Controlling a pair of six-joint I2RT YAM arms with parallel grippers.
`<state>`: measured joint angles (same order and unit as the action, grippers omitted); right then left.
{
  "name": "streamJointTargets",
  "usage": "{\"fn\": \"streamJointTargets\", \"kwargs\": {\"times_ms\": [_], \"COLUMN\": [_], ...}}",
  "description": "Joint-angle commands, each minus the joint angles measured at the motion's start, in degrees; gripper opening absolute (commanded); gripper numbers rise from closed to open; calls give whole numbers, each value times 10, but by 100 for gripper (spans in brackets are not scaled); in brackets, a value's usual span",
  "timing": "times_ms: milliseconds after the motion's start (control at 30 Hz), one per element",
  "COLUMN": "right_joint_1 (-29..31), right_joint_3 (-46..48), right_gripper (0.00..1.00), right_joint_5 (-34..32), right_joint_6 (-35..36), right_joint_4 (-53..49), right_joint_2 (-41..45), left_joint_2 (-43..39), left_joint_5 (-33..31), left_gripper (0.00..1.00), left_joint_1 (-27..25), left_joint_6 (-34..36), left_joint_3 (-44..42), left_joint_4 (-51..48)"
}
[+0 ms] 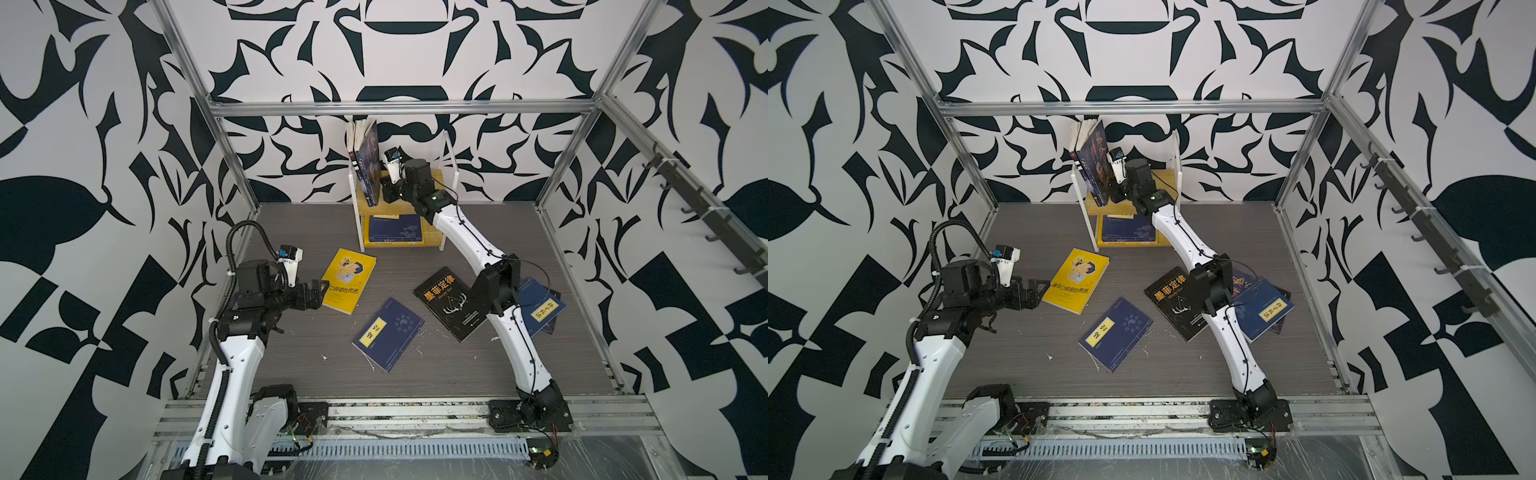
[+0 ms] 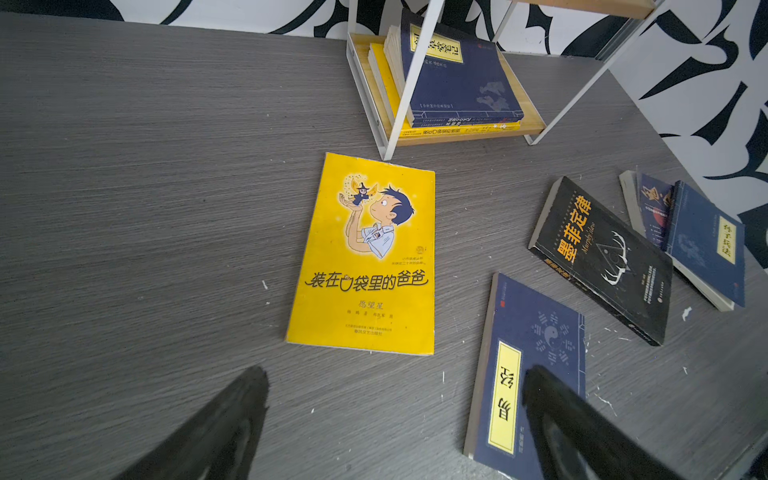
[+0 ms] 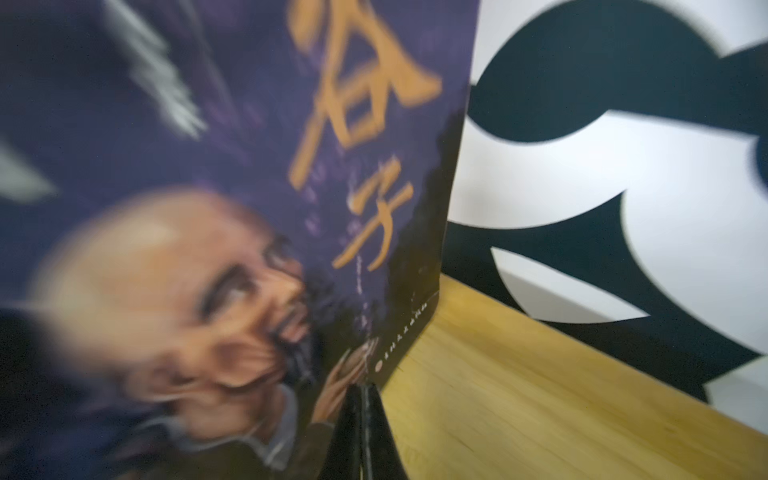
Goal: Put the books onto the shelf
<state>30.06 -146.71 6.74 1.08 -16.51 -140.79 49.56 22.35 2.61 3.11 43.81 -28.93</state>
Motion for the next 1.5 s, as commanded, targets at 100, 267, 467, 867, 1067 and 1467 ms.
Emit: {"fn": "streamJointTargets", "kwargs": {"times_ms": [100,267,467,867,1067,1467], "right_joint_1": [2,2,22,137,218,318], "right_joint_3": [93,272,571,973,1093,1217], "right_gripper": [13,21,38,68,67,69], "right_joint_5": [-32,-27,9,15,-24,-118], "right_joint_6": [27,9,-8,123,209,294], "right_joint_4": [-4,11,98,135,135,198], "right_joint_2": [146,278,470,766,854,817], "left_joint_2": [-5,9,48,178,227,348], "left_joint_5": [10,24,61,93,92,54], "left_gripper": [99,100,100,95,93,78], "left_joint_1": [-4,-14,-29,-109,-167,-235], "left_joint_6": [-13,-19,-22,-7,-48,-132], "left_joint_3": [2,10,24,68,37,39], "left_joint_4": [0,-4,-11,-42,1,44]}}
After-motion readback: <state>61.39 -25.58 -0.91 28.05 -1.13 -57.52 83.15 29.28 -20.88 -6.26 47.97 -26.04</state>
